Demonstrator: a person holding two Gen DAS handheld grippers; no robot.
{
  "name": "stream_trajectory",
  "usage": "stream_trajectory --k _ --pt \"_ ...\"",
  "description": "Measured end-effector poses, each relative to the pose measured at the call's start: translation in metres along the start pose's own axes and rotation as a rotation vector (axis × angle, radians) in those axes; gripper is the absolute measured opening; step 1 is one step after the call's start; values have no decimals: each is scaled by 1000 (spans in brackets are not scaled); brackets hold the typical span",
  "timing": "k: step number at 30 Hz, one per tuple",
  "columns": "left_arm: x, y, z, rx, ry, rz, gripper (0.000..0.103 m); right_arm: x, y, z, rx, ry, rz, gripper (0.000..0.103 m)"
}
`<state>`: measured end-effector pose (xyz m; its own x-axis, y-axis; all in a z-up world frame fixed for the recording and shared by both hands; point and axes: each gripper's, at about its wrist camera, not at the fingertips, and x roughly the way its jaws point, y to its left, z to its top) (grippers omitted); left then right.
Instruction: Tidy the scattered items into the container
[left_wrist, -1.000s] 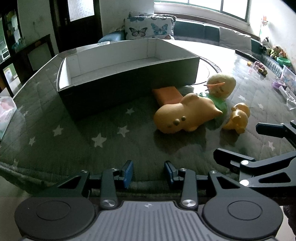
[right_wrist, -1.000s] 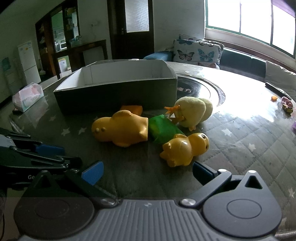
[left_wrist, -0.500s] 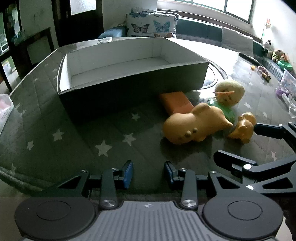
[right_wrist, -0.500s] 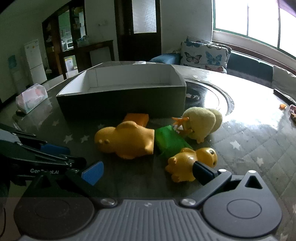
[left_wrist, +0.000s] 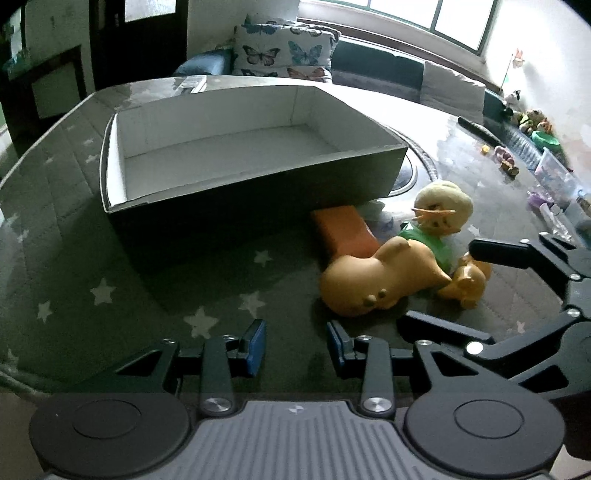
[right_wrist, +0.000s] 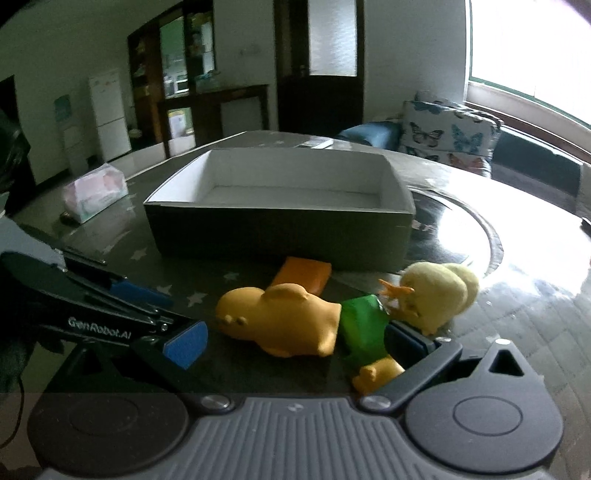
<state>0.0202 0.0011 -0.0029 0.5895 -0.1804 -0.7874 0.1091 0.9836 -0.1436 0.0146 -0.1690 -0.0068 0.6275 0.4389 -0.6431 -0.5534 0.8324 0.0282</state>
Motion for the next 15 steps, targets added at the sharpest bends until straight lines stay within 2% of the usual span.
stream_trajectory --k 4,8,15 --pt "-7 6 6 1 -23 -3 38 6 3 4 -59 8 48 102" --pt "-12 3 10 23 -31 -57 38 15 8 4 -112 25 61 101" --pt "-9 -11 14 78 -19 -135 38 20 13 -1 -132 55 89 101"
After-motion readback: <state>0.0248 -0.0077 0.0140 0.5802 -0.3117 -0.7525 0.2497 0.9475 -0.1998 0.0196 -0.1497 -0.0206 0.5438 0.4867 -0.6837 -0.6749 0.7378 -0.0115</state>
